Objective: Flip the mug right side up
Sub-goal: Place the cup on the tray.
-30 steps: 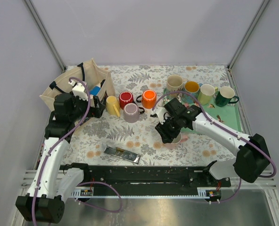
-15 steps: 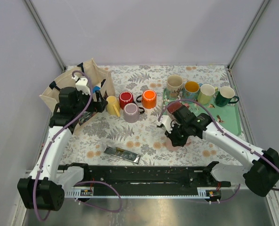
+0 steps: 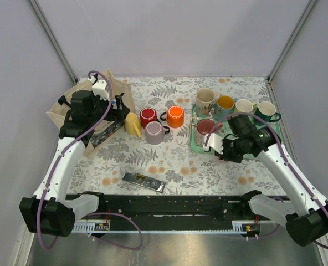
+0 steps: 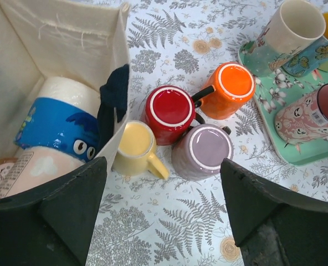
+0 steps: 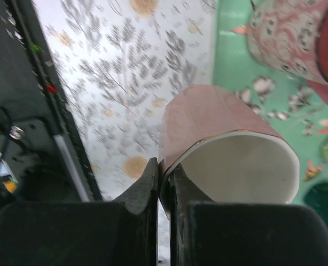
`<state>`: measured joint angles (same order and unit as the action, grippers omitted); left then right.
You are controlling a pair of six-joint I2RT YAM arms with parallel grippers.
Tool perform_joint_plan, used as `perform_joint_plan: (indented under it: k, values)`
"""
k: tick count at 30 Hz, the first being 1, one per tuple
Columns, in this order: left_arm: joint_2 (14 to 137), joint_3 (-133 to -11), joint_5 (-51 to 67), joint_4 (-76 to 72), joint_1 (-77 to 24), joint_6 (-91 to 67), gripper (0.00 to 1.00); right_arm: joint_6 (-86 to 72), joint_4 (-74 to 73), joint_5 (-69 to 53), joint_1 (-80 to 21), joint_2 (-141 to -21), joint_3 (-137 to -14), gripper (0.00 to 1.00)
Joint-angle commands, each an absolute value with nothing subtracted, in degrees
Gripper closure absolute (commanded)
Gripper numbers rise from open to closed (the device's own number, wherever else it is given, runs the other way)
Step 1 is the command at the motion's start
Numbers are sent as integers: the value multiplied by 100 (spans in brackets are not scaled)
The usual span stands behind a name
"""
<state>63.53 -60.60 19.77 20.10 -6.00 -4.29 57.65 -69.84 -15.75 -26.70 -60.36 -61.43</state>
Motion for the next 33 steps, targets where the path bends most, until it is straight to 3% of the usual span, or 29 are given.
perform_joint_plan:
  k: [1, 10, 33]
  values:
    - [6416, -6433, 1978, 1775, -738, -176, 14, 7671, -7233, -1669, -1821, -6449, -6775, 100]
    - [6381, -6609, 1846, 2047, -852, 289, 14, 8867, -7242, -2074, -1134, -8120, -7699, 100]
    - [6328, -6566, 1758, 2109, -940, 528, 13, 9905, -6662, -1740, -1134, -8965, -7532, 100]
